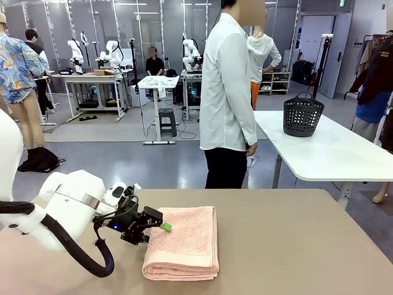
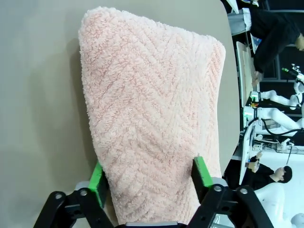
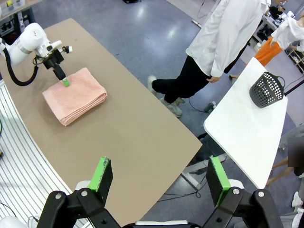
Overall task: Fold the towel.
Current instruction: Pick up the 100 cm Hotel Towel and place it on the left side of the table.
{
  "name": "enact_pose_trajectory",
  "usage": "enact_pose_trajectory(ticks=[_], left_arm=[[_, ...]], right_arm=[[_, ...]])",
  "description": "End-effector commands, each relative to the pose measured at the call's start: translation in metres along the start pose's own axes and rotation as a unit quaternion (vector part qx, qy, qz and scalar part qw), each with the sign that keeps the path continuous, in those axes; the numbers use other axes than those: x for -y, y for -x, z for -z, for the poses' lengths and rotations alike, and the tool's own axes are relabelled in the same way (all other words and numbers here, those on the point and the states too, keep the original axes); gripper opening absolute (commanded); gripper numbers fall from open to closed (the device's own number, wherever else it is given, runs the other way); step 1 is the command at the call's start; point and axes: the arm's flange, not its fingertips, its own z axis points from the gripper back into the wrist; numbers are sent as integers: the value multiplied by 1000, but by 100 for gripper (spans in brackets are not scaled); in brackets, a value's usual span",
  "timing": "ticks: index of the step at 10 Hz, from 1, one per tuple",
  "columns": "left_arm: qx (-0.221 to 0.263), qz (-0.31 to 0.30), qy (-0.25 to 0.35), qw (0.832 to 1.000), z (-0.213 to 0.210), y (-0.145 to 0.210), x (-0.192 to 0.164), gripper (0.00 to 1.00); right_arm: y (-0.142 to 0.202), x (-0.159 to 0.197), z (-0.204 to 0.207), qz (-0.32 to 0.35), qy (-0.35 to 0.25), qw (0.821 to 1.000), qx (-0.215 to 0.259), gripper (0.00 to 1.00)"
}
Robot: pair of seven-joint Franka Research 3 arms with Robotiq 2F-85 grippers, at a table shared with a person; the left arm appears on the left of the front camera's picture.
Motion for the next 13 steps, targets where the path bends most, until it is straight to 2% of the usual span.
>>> enact_pose_trajectory(ticks=[1, 2, 5, 6, 9, 11, 13], left_arm=[[11, 4, 21, 1000, 12, -2, -4, 25], [11, 4, 25, 1000, 12, -2, -4, 0], [10, 1, 35, 999, 12, -2, -2, 3], [11, 2, 37, 999, 12, -2, -2, 0], [17, 13, 46, 999, 2, -2, 10, 0], [-1, -3, 21, 1000, 3, -4, 6, 0], [-1, -3, 21, 1000, 3, -4, 6, 0]], right_arm=[[0, -1, 0, 2, 0, 1000, 0, 100], [0, -1, 0, 2, 0, 1000, 0, 100], [0, -1, 0, 2, 0, 1000, 0, 100], [0, -1, 0, 2, 0, 1000, 0, 100], [0, -1, 0, 2, 0, 1000, 0, 100], [0, -1, 0, 2, 0, 1000, 0, 100], [0, -1, 0, 2, 0, 1000, 0, 100]])
